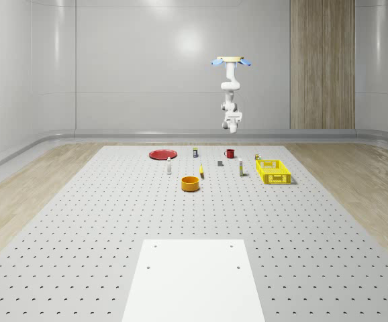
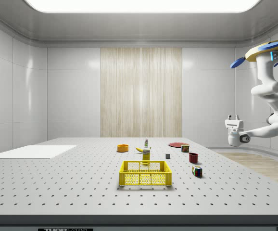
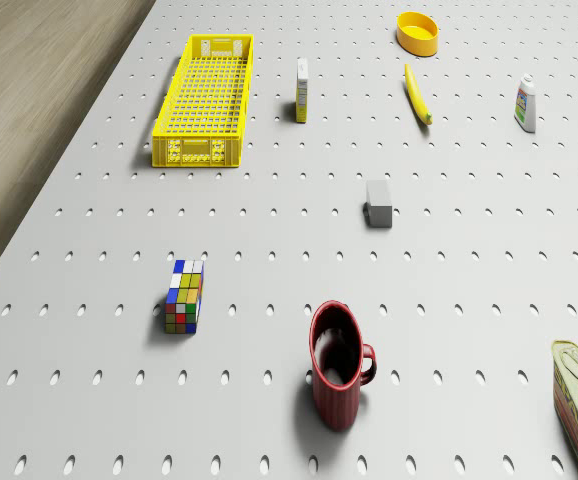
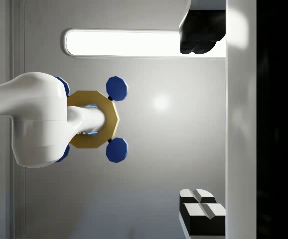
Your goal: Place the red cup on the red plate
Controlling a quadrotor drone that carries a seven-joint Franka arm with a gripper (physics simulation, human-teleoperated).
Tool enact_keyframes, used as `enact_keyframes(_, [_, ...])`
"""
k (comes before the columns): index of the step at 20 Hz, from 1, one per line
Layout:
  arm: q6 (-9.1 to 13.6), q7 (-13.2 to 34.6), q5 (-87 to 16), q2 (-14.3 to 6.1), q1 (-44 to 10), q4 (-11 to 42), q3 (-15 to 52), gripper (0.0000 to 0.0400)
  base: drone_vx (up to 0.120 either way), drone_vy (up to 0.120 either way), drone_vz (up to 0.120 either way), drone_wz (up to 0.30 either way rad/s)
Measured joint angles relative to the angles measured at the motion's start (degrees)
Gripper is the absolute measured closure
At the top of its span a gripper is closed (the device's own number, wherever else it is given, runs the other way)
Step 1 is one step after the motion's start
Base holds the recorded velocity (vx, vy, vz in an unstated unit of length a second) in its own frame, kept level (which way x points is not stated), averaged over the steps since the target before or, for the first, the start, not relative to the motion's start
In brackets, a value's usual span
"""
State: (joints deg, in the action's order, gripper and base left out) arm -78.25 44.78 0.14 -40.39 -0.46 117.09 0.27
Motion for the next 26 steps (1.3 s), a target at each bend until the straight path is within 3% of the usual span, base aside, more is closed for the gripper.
enact_keyframes(26, [-1.11, 0.30, -2.57, -0.78, -0.64, 0.77, 1.90, 0.0000, 0.000, 0.000, 0.000, 0.000])
